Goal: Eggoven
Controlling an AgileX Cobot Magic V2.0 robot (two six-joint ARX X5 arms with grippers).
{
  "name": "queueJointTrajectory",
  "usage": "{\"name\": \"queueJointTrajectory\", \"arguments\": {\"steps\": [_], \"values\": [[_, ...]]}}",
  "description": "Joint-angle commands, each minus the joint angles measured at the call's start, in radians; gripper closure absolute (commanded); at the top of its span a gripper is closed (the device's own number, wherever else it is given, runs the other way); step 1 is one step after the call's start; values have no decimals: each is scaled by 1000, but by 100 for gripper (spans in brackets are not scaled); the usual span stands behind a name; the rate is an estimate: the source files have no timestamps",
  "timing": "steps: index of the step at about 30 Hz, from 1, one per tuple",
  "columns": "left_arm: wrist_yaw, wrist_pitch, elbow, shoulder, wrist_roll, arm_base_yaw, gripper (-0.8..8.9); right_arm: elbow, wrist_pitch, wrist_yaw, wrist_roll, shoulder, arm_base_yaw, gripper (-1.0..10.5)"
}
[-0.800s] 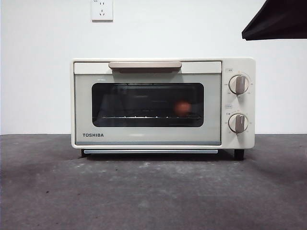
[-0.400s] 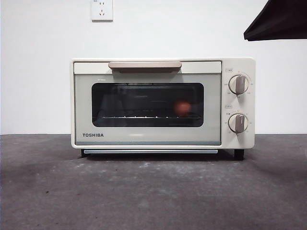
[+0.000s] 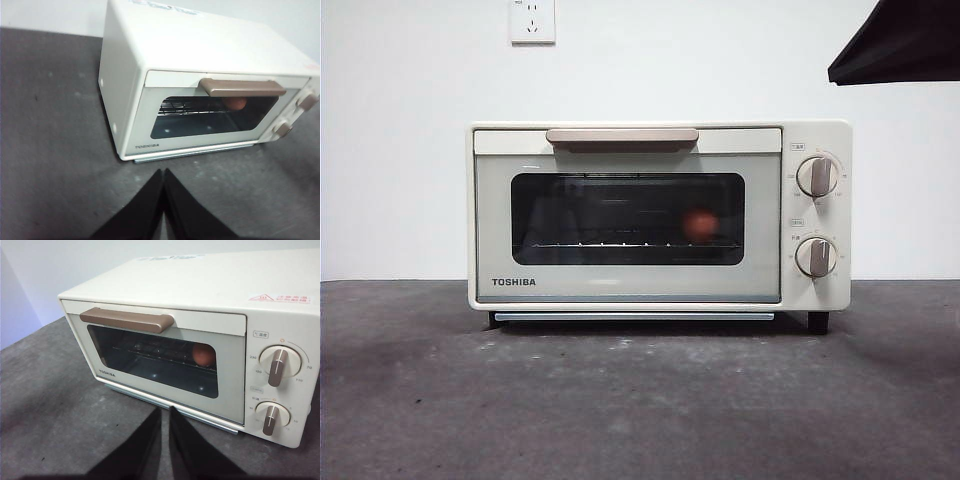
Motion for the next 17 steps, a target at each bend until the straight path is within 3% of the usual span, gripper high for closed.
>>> {"name": "queueJointTrajectory", "arguments": {"steps": [1, 4, 8, 12, 17], "values": [[-5, 29, 13, -26, 214, 21, 806, -2, 10, 1, -8, 3, 7, 944], [-5, 75, -10, -78, 298, 71, 806, -2, 10, 1, -8, 3, 7, 944], [-16, 170, -92, -174, 335, 150, 806, -2, 10, 1, -8, 3, 7, 944], [-103, 279, -215, -264, 333, 201, 806, -2, 10, 1, -8, 3, 7, 944], [-111, 331, -368, -362, 309, 237, 806, -2, 10, 1, -8, 3, 7, 944]]}}
